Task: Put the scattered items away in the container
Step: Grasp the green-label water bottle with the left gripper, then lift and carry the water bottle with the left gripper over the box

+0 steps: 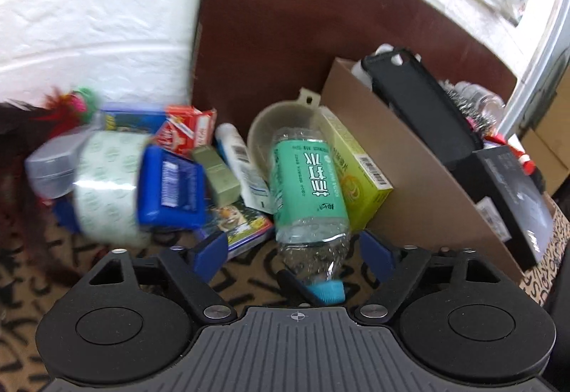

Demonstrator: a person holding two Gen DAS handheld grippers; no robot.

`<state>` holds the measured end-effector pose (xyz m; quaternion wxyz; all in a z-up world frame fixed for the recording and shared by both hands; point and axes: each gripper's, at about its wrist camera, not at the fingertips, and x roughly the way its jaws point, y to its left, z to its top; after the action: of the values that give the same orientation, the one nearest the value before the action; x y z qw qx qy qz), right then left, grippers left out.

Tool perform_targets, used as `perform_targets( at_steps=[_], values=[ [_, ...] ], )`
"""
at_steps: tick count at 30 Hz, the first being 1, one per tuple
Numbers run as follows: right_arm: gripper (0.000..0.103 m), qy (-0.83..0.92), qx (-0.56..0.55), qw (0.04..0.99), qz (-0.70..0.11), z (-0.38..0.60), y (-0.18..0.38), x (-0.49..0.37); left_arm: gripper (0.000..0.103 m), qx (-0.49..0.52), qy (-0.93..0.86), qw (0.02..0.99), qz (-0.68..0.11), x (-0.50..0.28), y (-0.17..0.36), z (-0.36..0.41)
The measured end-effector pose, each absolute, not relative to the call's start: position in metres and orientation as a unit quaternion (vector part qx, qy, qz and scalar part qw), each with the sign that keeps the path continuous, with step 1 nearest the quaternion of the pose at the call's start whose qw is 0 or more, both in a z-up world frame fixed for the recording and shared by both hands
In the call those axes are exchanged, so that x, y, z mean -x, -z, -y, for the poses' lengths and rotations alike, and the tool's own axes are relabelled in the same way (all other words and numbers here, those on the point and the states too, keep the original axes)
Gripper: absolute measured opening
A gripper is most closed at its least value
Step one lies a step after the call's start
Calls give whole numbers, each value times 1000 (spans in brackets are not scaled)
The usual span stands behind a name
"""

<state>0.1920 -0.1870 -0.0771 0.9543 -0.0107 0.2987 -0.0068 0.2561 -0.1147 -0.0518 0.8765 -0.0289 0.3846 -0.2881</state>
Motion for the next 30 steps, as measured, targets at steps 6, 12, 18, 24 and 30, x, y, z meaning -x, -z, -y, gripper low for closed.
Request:
perform_targets(
  at_steps=[6, 12, 18, 24, 30],
  values=[
    [53, -2, -24, 946, -323, 199, 92, -204, 84, 31, 301, 862, -407, -274, 64, 134],
    [51, -25, -27, 944, -328, 202, 90, -191, 80, 22, 312, 853, -419, -265, 71, 144],
    [51, -35, -46, 939, -339, 209, 89, -163, 68, 13, 319, 840, -439, -241, 77, 146],
    [49, -50, -54, 934, -349, 215, 89, -124, 83, 6, 307, 840, -448, -203, 81, 148],
    [49, -55, -63, 931, -356, 221, 91, -84, 80, -6, 311, 835, -454, -169, 81, 147]
  ],
)
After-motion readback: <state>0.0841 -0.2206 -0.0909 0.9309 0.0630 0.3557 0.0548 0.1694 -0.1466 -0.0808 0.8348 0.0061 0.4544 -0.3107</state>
